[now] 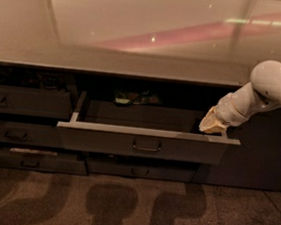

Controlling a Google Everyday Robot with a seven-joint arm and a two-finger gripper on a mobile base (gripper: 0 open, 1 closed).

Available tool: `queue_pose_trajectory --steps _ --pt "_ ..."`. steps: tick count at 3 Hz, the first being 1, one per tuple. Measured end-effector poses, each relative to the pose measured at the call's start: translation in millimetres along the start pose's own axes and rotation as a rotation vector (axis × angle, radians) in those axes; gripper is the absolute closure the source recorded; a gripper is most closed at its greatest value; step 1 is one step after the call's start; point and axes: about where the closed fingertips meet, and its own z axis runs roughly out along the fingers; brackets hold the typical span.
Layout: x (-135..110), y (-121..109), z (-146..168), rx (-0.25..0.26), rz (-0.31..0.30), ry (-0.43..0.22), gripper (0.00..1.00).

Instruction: Open top drawer

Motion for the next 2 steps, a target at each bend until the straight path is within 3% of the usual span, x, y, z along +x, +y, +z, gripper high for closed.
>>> queue_pose_trajectory --steps 1,2 --pt "1.9 6.9 12.8 0.012 -0.036 0.079 1.00" --pt "1.8 6.9 12.5 0.012 -0.036 0.079 1.00"
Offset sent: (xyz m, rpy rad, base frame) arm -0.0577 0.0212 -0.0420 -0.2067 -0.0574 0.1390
